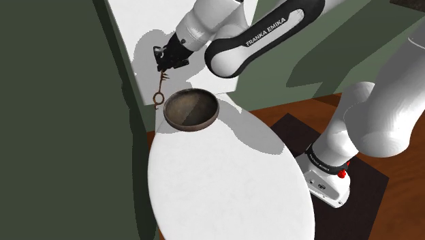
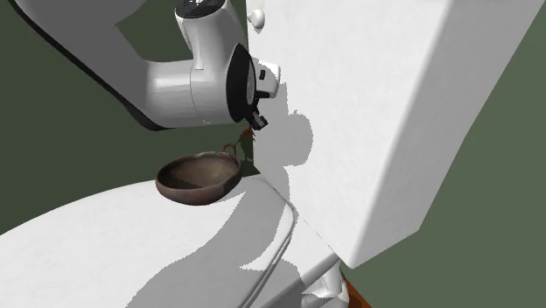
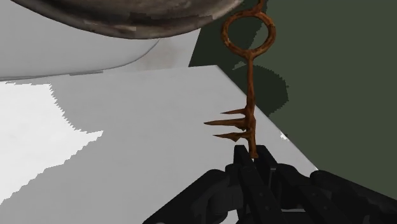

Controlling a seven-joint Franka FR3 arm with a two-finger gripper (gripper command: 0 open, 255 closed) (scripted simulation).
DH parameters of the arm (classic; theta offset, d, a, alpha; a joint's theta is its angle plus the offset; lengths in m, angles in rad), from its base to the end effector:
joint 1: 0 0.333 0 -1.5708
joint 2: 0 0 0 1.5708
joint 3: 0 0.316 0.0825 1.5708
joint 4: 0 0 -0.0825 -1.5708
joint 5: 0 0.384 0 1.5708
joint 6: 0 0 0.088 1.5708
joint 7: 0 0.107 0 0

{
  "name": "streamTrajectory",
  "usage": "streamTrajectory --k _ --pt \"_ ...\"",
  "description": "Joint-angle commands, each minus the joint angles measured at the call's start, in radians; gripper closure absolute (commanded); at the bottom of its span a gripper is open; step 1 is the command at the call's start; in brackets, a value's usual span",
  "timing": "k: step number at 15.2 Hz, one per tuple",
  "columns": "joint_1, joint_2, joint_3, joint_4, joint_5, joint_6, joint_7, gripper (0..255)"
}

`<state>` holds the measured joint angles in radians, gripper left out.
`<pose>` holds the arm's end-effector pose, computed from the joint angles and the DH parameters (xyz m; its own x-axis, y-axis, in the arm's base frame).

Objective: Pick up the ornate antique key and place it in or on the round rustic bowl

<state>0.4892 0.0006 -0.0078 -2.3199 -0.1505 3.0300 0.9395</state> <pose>0.4874 0.2674 0.4232 0.7948 -0.3861 0.4682 -0.1581 -0.8766 -0.4545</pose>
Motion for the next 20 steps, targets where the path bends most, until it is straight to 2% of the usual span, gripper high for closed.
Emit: streamTrajectory --k 1,15,20 --pt "0.001 -0.018 0.002 0.008 0.015 -0.027 -0.013 255" --pt "0.013 -0.108 0.000 0.096 0.067 -0.205 -0.061 255" --pt "0.012 -0.310 0.024 -0.092 0.041 -0.219 -0.016 255"
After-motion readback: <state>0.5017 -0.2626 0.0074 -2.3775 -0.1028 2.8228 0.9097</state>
